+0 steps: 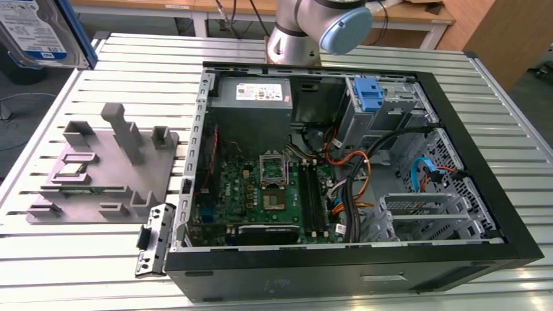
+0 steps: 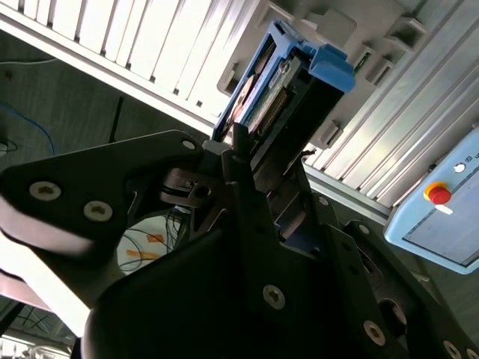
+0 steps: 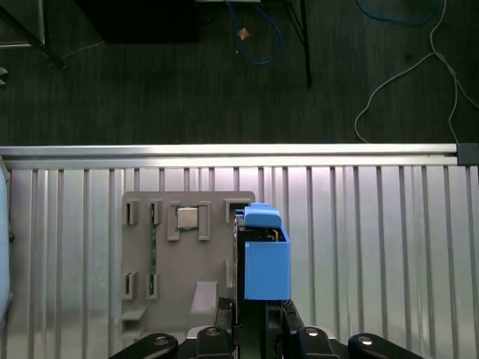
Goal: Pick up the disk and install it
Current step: 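Pick up the disk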
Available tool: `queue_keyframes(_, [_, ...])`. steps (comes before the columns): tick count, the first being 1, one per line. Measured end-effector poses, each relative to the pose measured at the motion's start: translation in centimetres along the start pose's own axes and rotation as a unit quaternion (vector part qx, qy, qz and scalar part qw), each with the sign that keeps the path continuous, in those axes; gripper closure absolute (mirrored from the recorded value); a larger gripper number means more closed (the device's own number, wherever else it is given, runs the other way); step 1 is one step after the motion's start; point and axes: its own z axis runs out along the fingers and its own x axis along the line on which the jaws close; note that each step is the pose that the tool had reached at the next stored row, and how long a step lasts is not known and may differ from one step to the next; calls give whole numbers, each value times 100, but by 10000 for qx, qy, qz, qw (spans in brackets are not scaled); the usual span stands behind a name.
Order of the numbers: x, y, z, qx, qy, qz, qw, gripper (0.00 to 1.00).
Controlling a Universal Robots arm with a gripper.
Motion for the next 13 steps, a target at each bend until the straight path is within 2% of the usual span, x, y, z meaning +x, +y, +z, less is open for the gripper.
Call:
queue_keyframes(4, [-6, 3, -88, -1, 0, 0, 10000, 65])
queue_keyframes(6, [-7, 5, -111, 0, 0, 0, 10000, 65])
queue_keyframes(13, [-8, 4, -120, 0, 0, 0, 10000, 65])
